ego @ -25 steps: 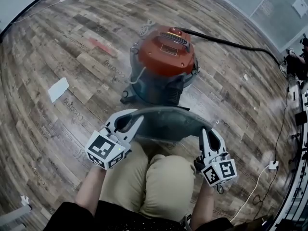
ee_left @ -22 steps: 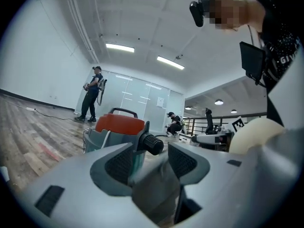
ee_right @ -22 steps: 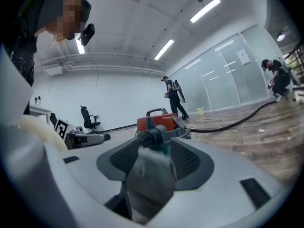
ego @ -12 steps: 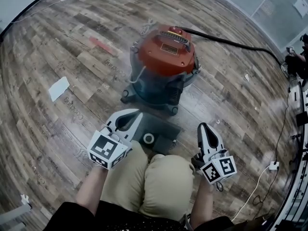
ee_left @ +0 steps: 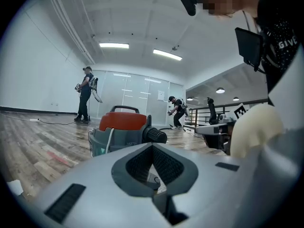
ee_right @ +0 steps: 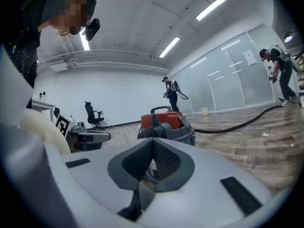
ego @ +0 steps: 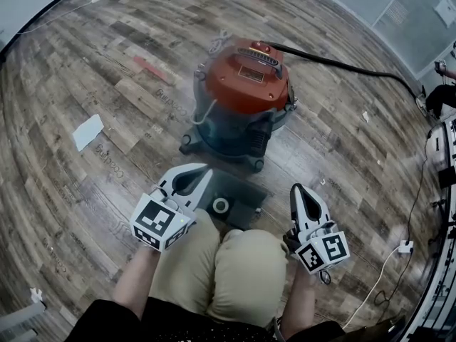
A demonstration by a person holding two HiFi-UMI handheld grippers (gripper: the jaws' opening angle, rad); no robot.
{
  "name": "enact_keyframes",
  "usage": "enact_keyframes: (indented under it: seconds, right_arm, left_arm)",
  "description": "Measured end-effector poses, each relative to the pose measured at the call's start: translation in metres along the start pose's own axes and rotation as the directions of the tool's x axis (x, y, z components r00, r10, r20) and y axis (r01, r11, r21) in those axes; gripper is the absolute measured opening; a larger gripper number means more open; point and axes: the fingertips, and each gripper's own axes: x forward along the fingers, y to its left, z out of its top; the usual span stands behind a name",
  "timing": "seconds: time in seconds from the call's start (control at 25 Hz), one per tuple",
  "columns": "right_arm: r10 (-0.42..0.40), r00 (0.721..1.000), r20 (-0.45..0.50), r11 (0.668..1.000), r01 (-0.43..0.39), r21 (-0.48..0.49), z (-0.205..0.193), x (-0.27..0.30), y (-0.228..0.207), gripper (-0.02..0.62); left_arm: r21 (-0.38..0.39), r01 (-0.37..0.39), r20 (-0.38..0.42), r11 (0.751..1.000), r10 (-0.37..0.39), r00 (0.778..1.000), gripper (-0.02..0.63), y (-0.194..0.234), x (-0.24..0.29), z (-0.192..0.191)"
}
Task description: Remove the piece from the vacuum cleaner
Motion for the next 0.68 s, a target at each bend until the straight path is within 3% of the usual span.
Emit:
enact_keyframes:
  seconds: [0.68]
  right_arm:
    - [0.032,0.999,-0.009,0.999,-0.032,-0.031,-0.0011,0.0047,0.0046,0.01]
  left_arm:
    - [0.001,0.017,-0.019,1.0,-0.017,1.0,0.008,-0.0046,0.001,-0.0063]
